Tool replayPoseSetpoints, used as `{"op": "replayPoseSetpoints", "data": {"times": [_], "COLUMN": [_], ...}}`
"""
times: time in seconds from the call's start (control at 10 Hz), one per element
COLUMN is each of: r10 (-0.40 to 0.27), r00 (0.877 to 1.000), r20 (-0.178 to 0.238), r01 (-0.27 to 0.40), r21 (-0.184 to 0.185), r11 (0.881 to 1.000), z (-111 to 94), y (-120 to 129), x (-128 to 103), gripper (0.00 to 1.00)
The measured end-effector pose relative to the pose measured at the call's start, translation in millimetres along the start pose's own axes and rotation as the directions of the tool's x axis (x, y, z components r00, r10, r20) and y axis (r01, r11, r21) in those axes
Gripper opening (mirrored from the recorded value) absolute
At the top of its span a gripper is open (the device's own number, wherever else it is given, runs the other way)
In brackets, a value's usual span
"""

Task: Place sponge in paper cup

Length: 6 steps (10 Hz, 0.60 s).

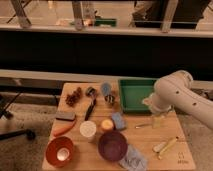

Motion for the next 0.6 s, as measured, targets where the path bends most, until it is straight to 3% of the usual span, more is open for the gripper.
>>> {"op": "replayPoseSetpoints", "data": {"times": [0.6], "r10": [-0.175], "r00": [0.985], "r20": [-0.004], "r01": [0.175], "r21": [0.019], "r11": [0.984], "z": [16.5], "y": [-6.3], "x": [-24.9], "gripper": [0.8]}}
